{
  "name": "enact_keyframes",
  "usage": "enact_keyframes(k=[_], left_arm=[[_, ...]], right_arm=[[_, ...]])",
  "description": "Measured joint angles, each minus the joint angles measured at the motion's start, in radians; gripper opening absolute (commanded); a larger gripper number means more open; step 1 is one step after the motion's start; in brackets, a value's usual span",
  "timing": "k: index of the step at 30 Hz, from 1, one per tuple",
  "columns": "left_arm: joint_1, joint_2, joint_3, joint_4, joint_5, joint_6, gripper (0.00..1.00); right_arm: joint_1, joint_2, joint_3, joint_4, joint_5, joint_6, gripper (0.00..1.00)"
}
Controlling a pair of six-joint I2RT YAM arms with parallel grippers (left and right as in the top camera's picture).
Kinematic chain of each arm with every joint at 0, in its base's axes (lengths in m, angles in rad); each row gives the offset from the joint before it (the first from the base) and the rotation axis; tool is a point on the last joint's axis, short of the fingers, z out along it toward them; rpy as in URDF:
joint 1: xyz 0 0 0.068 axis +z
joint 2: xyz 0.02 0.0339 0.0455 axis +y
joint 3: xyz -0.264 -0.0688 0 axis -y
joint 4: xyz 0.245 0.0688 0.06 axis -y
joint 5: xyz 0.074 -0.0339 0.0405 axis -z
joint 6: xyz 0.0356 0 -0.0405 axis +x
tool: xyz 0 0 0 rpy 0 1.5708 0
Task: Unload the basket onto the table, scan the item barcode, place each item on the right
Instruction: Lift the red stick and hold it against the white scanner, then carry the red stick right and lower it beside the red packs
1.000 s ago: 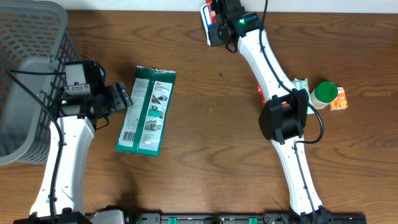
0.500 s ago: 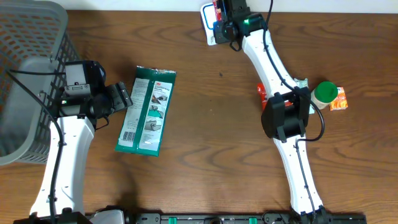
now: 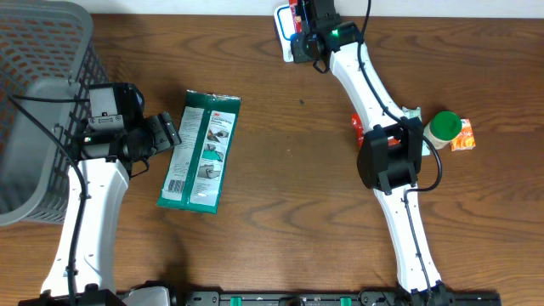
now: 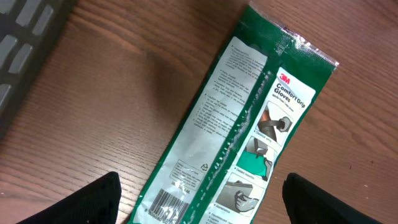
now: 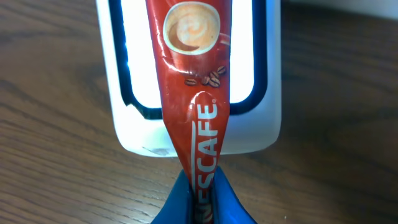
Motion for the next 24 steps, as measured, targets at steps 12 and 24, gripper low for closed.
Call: enact_keyframes(k=[12,24], left_arm=[[0.0,0.0,0.0,0.0,0.0,0.0,0.84],[0.0,0.002,0.0,0.0,0.0,0.0,0.84]], right_arm=[[-0.005,-0.077,-0.012,-0.285,-0.024,-0.019,0.01],[-0.057,-0.6,0.014,-0.864,-0.032,-0.066,0.01]])
